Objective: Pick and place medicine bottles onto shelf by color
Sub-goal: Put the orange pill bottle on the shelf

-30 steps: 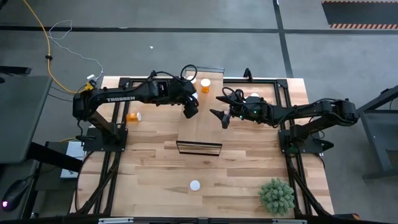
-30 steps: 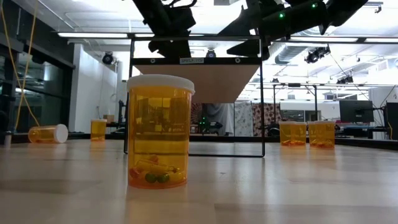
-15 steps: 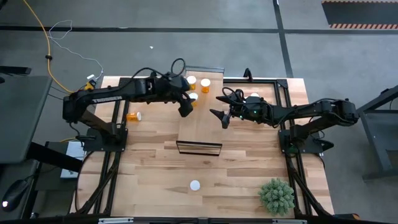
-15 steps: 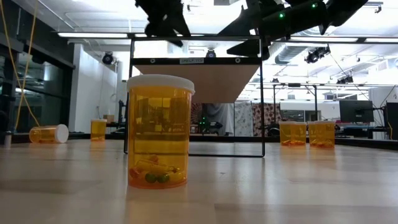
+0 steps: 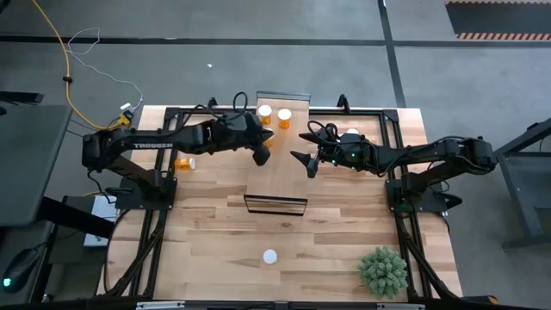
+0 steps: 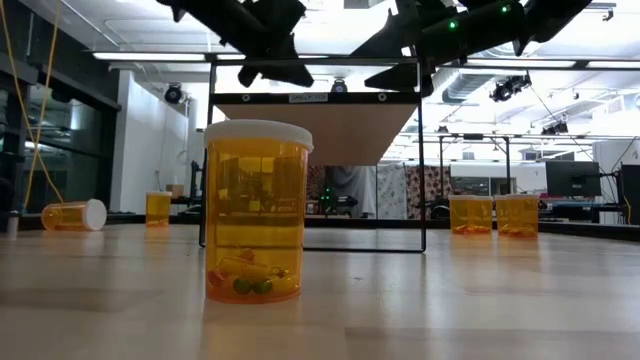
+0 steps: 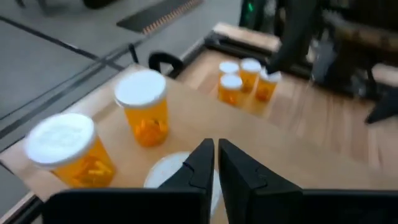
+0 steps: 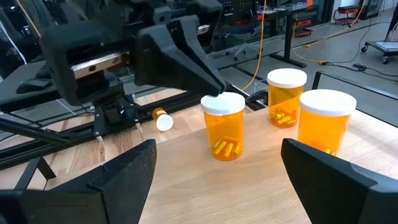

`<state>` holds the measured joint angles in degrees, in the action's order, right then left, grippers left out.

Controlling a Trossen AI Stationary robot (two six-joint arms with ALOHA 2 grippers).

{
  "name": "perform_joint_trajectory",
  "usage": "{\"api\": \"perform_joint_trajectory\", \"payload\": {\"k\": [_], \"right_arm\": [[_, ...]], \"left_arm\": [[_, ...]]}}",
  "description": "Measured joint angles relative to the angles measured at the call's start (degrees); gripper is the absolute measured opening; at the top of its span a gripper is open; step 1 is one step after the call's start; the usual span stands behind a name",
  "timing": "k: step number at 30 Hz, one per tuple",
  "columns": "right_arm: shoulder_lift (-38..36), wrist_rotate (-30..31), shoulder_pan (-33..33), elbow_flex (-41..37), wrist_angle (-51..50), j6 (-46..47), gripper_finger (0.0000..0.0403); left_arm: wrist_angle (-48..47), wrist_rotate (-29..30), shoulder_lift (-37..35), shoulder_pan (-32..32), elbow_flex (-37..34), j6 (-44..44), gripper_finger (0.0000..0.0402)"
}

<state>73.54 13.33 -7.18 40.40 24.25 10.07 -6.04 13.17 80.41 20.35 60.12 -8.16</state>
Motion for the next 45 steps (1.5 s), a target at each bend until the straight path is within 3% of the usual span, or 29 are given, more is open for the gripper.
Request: {"api": "perform_joint_trajectory", "payload": {"k": [4,11,45], "right_arm": [[0.00,0.00,0.00,0.00,0.02,0.00,0.0337],[0.00,-0.01,0.00,0.00,0.04,0.17,0.0337],[0.00,-0.01,0.00,0.00,0.20,0.00,0.0337]], "left_arm": [[1.23,5.07,0.05,0.06,-0.36,-2.10,0.0009],[2.25,7.75,2.25,-0.70,-0.40,-4.14,0.0001],[3.28,13.29,5.17,-2.72,-0.29,-7.41,0.0000]]}}
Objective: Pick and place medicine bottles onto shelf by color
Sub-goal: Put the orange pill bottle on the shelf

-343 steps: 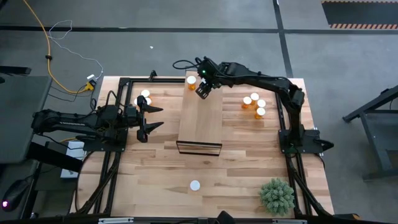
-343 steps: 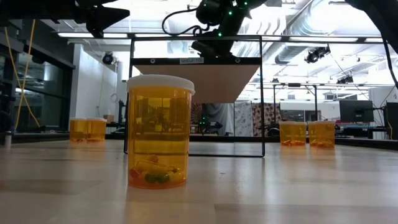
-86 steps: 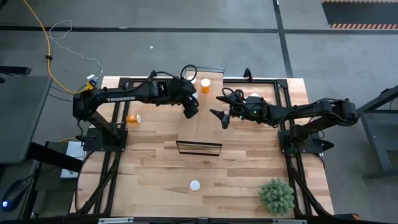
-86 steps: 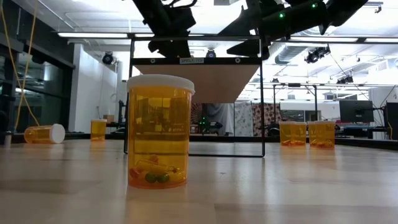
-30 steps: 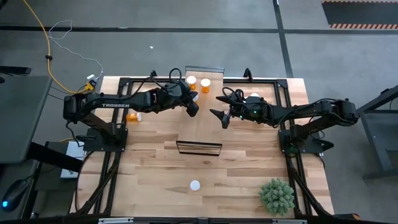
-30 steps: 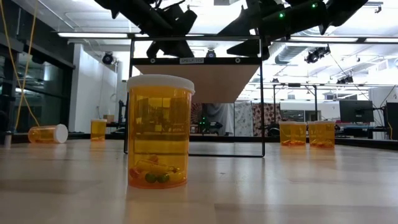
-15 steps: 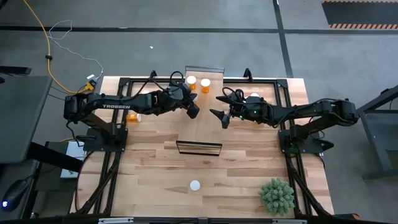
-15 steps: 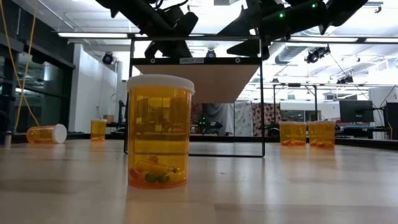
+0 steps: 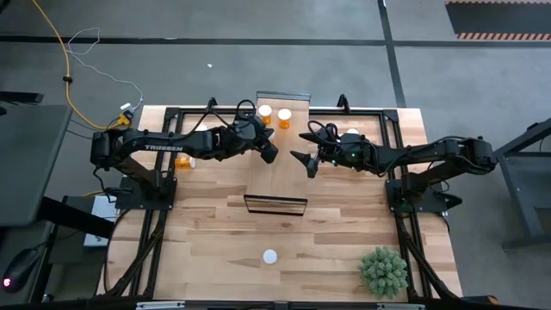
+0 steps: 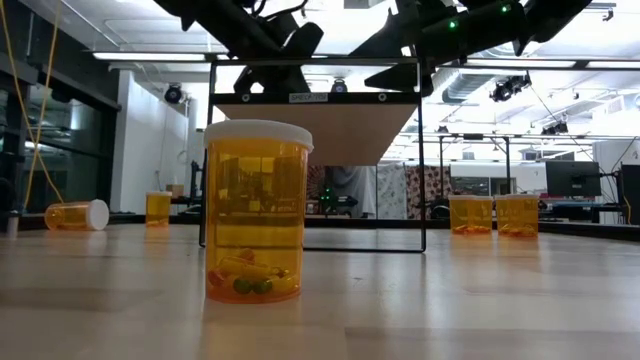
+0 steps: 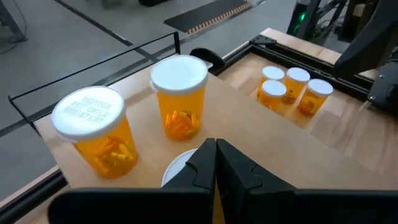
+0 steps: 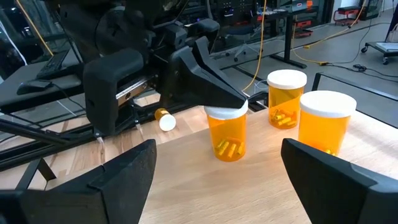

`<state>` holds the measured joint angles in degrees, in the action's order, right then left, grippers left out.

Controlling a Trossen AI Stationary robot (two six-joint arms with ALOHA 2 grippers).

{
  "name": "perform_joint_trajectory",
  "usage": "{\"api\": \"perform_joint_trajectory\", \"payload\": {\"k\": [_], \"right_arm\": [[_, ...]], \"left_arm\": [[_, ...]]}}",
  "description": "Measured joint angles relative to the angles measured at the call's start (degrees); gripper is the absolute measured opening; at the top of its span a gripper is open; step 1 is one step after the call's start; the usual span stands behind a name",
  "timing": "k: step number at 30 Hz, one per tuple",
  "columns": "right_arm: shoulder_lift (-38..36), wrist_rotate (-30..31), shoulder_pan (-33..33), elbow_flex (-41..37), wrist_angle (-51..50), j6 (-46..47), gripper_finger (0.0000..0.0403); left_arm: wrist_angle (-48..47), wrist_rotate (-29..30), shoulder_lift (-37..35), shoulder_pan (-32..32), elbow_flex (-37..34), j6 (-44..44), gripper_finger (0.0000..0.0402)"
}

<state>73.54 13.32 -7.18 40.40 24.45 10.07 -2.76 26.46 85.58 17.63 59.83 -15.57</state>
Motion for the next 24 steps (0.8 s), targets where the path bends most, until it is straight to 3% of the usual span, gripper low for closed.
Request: {"api": "perform_joint_trajectory", "payload": {"k": [12,18,24], "right_arm": [[0.00,0.01,0.00,0.00,0.00,-0.02,0.0337],[0.00,0.00,0.00,0.00,0.00,-0.02,0.0337],[0.00,0.01,0.00,0.00,0.00,-0.02,0.0337]], "left_arm": [[1.27,2.68,-2.44,-0.92,-0.34,1.30,0.0000],[10.14,2.10,-3.26,-0.37,-7.31,-0.33,0.0000],[14.41,1.23,-3.40,0.77,-9.68,-2.02,0.0000]]}}
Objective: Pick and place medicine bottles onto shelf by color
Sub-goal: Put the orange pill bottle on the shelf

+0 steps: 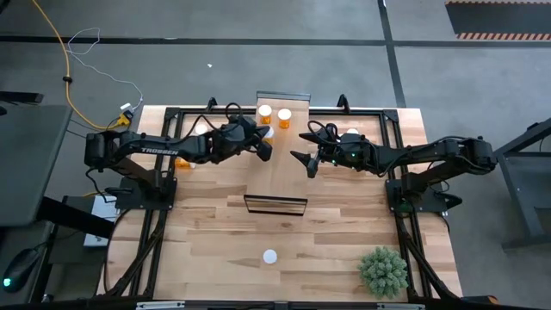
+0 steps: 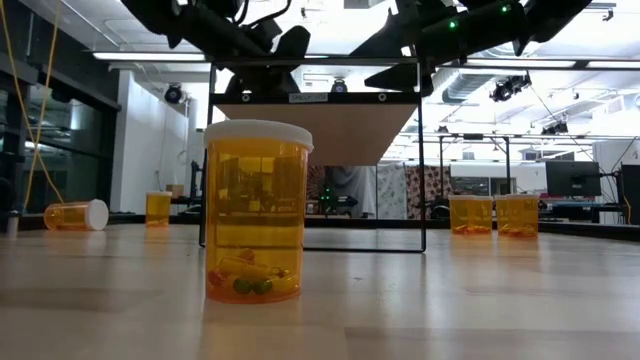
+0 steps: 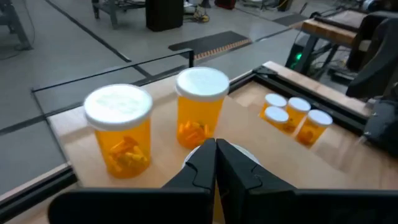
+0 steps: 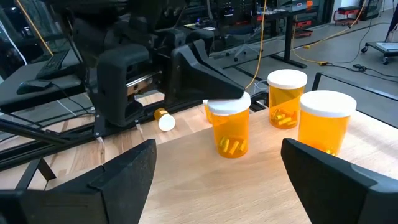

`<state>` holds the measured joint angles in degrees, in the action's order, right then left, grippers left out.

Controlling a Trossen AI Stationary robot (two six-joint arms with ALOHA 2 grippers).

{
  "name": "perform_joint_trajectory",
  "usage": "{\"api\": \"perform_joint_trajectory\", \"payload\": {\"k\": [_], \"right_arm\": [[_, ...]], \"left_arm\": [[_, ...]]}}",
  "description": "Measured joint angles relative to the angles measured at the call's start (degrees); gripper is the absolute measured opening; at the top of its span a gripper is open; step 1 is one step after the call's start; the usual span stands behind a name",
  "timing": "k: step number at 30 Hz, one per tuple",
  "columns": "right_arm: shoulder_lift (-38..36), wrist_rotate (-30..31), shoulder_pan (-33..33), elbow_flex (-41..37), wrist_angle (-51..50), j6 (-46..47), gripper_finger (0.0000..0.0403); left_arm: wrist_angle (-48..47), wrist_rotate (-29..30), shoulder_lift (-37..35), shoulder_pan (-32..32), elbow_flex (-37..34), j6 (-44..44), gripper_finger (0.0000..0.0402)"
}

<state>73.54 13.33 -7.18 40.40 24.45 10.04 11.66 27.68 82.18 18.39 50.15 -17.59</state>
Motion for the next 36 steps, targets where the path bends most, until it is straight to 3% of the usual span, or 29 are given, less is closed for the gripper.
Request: {"api": "perform_joint_trajectory", "payload": {"k": [13,27,36], "right_arm": [[0.00,-0.01,0.00,0.00,0.00,0.01,0.0337],[0.00,0.01,0.00,0.00,0.22,0.17,0.0337],[0.00,-0.01,0.00,0.00,0.22,0.17,0.0337]], "left_arm": [[3.09,-3.12,-0.49,1.25,0.00,0.18,0.0000],[3.34,-13.76,-0.16,5.64,0.02,1.03,0.0000],[3.13,-13.80,0.12,5.44,0.02,2.78,0.0000]]}}
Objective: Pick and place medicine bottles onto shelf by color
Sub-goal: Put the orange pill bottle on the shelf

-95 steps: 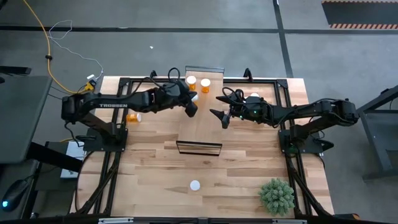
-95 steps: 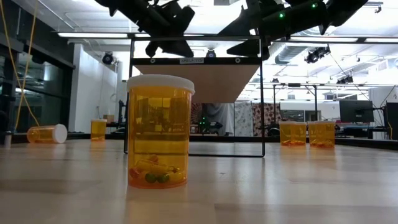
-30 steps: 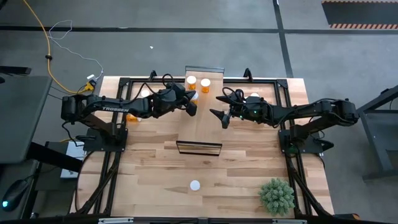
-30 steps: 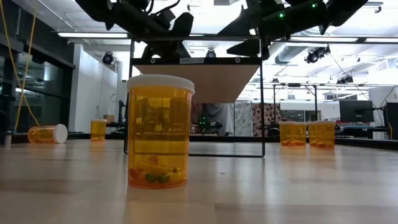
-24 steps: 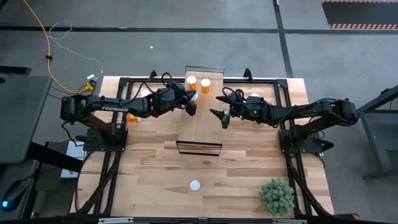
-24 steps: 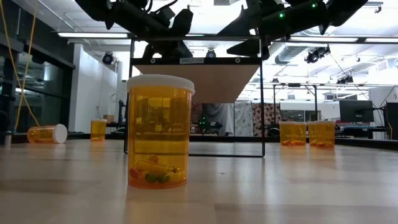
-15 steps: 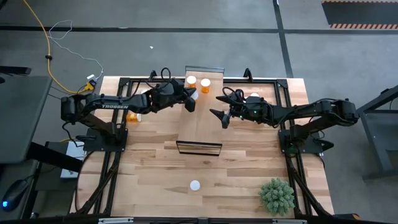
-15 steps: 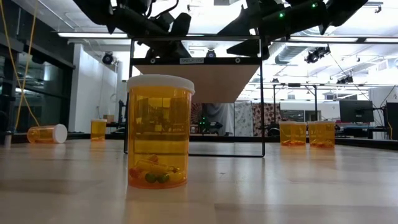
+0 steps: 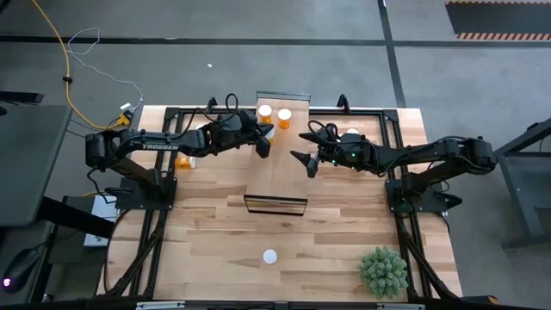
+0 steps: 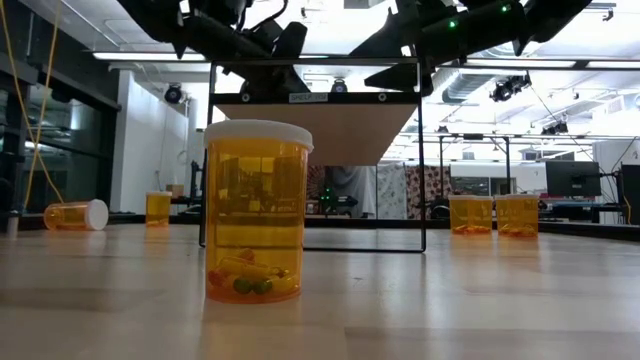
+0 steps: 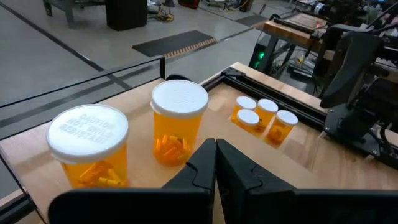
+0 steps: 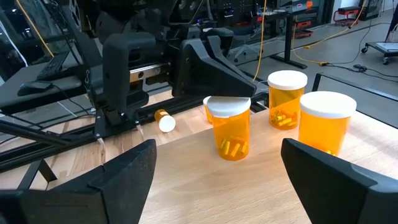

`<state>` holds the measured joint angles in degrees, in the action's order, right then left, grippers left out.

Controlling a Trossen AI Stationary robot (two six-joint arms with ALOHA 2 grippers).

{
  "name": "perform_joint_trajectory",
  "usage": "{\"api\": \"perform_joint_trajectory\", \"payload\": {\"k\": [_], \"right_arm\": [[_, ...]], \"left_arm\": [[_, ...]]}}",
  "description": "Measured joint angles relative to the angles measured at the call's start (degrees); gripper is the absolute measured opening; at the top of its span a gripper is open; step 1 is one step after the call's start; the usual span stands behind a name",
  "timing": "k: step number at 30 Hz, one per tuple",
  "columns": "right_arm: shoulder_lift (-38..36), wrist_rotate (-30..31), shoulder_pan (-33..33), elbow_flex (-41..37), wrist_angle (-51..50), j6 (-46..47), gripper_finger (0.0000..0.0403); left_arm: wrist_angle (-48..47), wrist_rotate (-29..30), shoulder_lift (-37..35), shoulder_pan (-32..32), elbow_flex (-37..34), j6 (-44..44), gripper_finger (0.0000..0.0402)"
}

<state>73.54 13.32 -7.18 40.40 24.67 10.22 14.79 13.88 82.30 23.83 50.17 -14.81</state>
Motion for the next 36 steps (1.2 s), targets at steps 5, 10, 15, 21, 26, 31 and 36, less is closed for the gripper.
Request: {"api": "perform_joint_trajectory", "payload": {"k": [5,10,15,21,26,31,36], "right_arm": [[0.00,0.00,0.00,0.00,0.00,0.00,0.0337],[0.00,0.00,0.00,0.00,0.00,0.02,0.0337],[0.00,0.00,0.00,0.00,0.00,0.24,0.0337],[0.00,0.00,0.00,0.00,0.00,0.24,0.0337],[0.00,0.01,0.00,0.00,0.00,0.24,0.0337],[0.00,0.00,0.00,0.00,0.00,0.24,0.0337],[0.00,0.00,0.00,0.00,0.00,0.24,0.0337]], "left_arm": [[-1.02,-0.67,0.00,0.02,0.00,0.03,0.0000],[-1.78,-0.15,-0.02,0.13,0.09,0.03,0.0000],[-2.60,0.78,-0.05,0.13,0.11,0.03,0.0000],[-3.60,1.69,0.20,0.17,0.22,0.05,0.0000],[-4.00,0.37,0.20,0.42,0.22,0.80,0.0000],[-5.47,-3.25,0.20,1.41,0.24,1.48,0.0000],[-5.77,-5.31,0.22,1.84,0.22,2.69,0.0000]]}}
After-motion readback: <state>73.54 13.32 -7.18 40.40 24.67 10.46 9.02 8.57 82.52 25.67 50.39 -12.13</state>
